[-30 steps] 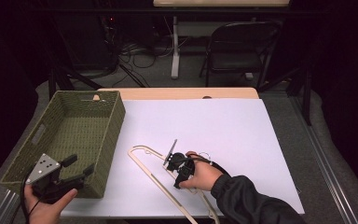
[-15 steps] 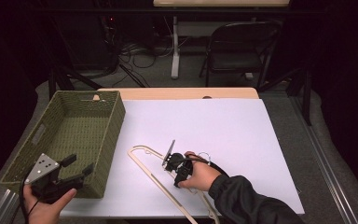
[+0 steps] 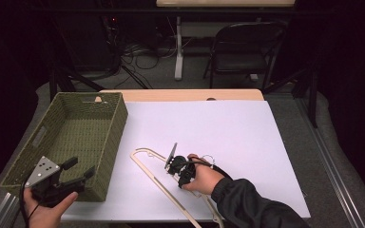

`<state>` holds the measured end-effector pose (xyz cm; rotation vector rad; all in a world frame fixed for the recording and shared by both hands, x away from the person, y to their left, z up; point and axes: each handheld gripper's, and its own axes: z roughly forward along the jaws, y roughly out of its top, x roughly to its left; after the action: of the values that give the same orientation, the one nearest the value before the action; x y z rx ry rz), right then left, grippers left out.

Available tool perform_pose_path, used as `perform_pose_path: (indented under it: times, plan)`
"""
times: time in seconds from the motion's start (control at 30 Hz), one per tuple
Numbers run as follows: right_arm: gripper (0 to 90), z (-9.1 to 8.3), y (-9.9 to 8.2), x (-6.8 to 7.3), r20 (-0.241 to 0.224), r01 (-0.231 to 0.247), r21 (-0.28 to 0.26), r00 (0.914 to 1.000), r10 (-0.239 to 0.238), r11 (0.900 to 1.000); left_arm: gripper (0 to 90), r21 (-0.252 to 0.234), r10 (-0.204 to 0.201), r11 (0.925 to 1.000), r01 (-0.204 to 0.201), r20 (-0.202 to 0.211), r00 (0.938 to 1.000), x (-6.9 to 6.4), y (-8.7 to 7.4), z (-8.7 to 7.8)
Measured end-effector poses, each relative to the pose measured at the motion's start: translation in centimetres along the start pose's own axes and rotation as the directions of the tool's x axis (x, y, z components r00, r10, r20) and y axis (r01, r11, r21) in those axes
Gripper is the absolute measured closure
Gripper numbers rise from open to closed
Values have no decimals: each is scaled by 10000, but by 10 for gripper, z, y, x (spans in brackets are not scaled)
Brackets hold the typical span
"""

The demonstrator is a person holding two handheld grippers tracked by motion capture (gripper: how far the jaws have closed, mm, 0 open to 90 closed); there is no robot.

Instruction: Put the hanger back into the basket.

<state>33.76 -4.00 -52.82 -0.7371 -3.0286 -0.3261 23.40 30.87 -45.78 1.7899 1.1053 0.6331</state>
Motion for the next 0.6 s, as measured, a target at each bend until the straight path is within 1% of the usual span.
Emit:
perform_pose_path:
  times: [0.03,0.07,0.1,0.13,0.17,0.2,0.23,0.27,0.3,0.33,0.37,0.4,0.5,0.53,0.6]
  plan:
    - [771,0,0,0,1,-113,23,9999,113,9999,284,5,12,10000,-12,3,10000,0,0,0]
    - [780,-1,0,-1,-123,-182,120,9998,184,9998,283,5,10,10000,-10,2,10000,0,0,0]
    - [783,-1,0,-1,-146,-213,188,9997,216,9996,283,3,2,10000,-2,0,10000,0,0,0]
    - [790,0,0,-1,-92,-299,105,9995,300,9995,283,-8,-1,10000,1,1,10000,0,0,0]
    - [798,-1,0,-2,-75,-492,179,9988,493,9986,283,-21,-8,10000,8,-5,10000,0,0,0]
    - [810,-1,0,-3,-296,-593,302,9977,602,9978,284,-24,-18,10000,18,-11,10000,0,0,0]
    - [825,-2,0,-4,-291,-607,394,9977,618,9974,284,-32,-33,10000,33,-35,10000,0,0,-1]
    - [842,-2,-2,-4,-387,-638,423,9971,654,9971,284,-29,-38,10000,38,-31,10000,0,0,-1]
    - [854,-2,-2,-4,-252,-587,360,9979,596,9976,285,-33,-42,10000,42,-23,10000,0,0,-1]
    - [855,-2,-3,-5,-289,-483,370,9984,494,9981,284,-40,-46,10000,46,-25,10000,0,0,-1]
    - [855,-2,-4,-4,-217,-346,379,9991,354,9987,284,-52,-45,10000,45,9,10000,0,0,0]
    - [856,-3,-5,-5,-191,-311,424,9993,319,9986,285,-41,-27,10000,28,12,10000,0,0,0]
    - [856,-4,-6,-6,-361,-198,432,9991,213,9989,285,-33,9,10000,-9,37,10000,-1,0,0]
    - [856,-3,-6,-6,-346,-177,300,9992,187,9994,285,-31,21,10000,-21,44,10000,-1,0,1]
    - [856,-3,-7,-6,-354,-127,277,9993,136,9995,287,-23,29,10000,-29,74,10000,-2,1,1]
